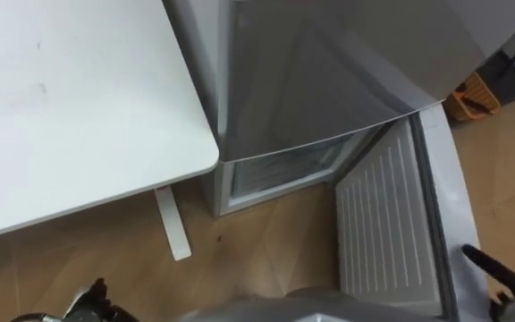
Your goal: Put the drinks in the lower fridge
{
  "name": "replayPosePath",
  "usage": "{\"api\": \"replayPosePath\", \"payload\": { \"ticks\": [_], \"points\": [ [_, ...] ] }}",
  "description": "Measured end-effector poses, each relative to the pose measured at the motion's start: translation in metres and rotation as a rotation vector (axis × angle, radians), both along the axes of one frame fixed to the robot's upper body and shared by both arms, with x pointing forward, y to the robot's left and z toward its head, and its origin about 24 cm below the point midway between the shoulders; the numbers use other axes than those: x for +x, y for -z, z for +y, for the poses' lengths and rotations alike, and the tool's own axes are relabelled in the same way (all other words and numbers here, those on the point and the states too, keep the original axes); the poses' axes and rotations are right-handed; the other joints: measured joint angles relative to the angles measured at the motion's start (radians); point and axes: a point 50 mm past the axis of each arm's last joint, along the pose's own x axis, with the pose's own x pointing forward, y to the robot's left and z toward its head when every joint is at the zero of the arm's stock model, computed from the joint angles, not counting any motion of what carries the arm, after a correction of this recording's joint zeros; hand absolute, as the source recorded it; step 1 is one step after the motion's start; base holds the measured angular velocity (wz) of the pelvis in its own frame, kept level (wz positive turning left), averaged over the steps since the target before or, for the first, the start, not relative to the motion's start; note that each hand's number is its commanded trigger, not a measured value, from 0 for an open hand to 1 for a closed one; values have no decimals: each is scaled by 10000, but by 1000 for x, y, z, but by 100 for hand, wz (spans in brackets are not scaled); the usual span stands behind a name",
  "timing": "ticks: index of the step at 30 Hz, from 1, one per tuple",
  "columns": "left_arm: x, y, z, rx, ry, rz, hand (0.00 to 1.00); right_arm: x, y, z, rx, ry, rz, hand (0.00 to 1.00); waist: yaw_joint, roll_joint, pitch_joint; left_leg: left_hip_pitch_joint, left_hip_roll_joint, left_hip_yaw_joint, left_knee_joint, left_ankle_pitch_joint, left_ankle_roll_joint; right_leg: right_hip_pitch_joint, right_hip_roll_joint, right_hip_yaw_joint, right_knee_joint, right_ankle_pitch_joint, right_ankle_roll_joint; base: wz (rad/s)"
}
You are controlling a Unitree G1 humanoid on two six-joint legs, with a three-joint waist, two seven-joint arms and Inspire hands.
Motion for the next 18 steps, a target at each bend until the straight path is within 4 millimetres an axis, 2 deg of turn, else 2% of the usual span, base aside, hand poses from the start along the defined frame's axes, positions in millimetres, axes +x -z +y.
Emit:
{"api": "replayPosePath", "payload": {
  "ticks": [2, 4, 5, 7, 10, 12, 13, 18],
  "points": [
    [5, 1, -5, -38, 361, 35, 0, 15, -8, 26, -62, -1959, -570, 0, 175, 68, 2, -13, 18, 26, -5, 17, -30, -33, 42, 69, 9, 44, -22, -9],
    [6, 2, -8, 75, 670, 91, 0, 24, -10, 51, 337, -3292, -973, 0, 312, 147, 23, -53, 29, 66, -5, 24, -42, -79, 40, 100, 0, 79, -41, -4],
    [9, 4, -16, -25, 884, 107, 0, 30, -12, 59, 335, -3676, -1108, 0, 314, 256, 37, -149, -8, 47, 11, 45, -22, -132, 17, 133, -30, 128, 13, 0],
    [10, 6, -24, -205, 1108, 115, 0, 34, -16, 59, 389, -3805, -1351, 0, 367, 330, 27, -206, -42, 38, 6, 73, 28, -268, -77, 129, -4, 173, 74, -5],
    [11, 6, -26, -226, 1184, 118, 0, 34, -15, 64, 503, -3864, -1396, 0, 454, 399, 48, -189, -89, 50, -13, 82, 46, -274, -88, 173, 13, 203, 105, -11],
    [17, 5, -28, -244, 1276, 14, 0, 35, -15, 64, 550, -3853, -1416, 0, 591, 361, 25, -192, -142, 43, -23, 87, 53, -302, -68, 178, 32, 238, 88, -13],
    [20, 5, -30, -271, 1297, -58, 0, 35, -16, 65, 562, -3852, -1413, 0, 650, 390, 42, -206, -132, 39, -23, 91, 60, -333, -50, 178, 30, 274, 69, -15],
    [28, 5, -36, -383, 1644, -168, 0, 38, -17, 67, 558, -3885, -1508, 0, 792, 371, 30, -253, -102, 30, -17, 122, 44, -419, -46, 175, 16, 379, -7, -9]
  ]
}}
